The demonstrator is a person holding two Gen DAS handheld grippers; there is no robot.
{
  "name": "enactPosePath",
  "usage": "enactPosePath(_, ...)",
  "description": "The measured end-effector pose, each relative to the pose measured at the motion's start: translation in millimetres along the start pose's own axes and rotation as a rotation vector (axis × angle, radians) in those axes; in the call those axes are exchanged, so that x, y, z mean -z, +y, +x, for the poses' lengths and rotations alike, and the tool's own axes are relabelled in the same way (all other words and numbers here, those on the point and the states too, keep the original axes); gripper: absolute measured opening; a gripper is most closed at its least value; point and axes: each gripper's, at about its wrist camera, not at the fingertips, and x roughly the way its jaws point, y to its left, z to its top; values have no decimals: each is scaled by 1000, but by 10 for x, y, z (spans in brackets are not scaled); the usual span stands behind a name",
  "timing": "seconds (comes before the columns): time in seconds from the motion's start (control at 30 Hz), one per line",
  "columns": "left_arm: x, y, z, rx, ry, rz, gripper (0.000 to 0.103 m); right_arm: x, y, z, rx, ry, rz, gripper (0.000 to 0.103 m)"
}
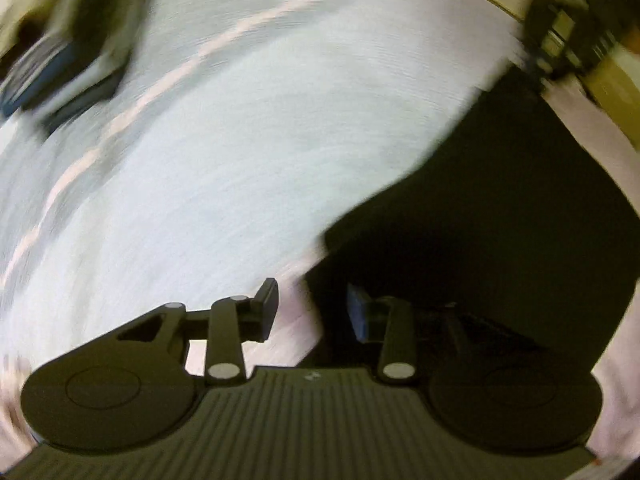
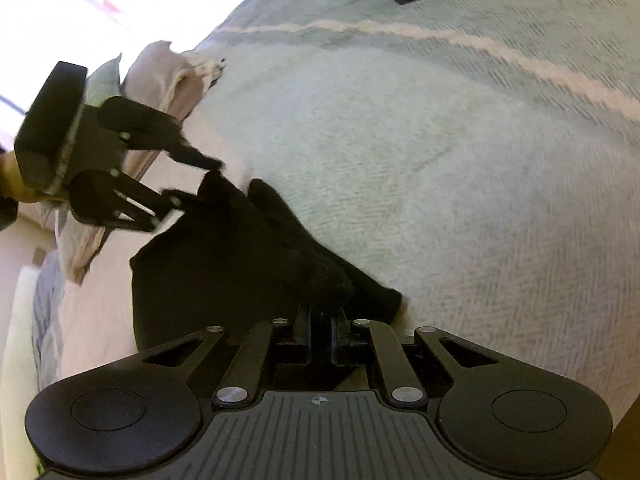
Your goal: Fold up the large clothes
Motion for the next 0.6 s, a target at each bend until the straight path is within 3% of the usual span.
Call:
enactPosePath(0.1, 259, 199, -216, -15, -7, -178, 31, 24, -39, -49, -8, -10, 66, 5)
enactPosePath(0.23, 554, 280, -281, 63, -25, -408, 31, 62, -46, -105, -4, -33, 130, 6)
enactPosePath(0.37, 537, 175, -123, 137, -41, -479, 27, 48, -56, -32, 38, -35, 146, 4)
enactPosePath(0.4, 510, 156, -60, 143, -38, -484, 15, 35, -45, -17, 45, -31, 141, 2)
enactPosePath(0.43, 480, 147, -10, 140, -37, -488, 8, 20, -44, -17, 48, -33, 138, 2)
enactPosePath(0.5, 447, 157, 30, 115, -59, -498, 2, -17, -52, -101, 34, -50, 140, 2)
enactPosePath(0.6, 449, 222, 46, 97, -87, -528, 0, -47, -78, -149, 35, -56, 129, 1)
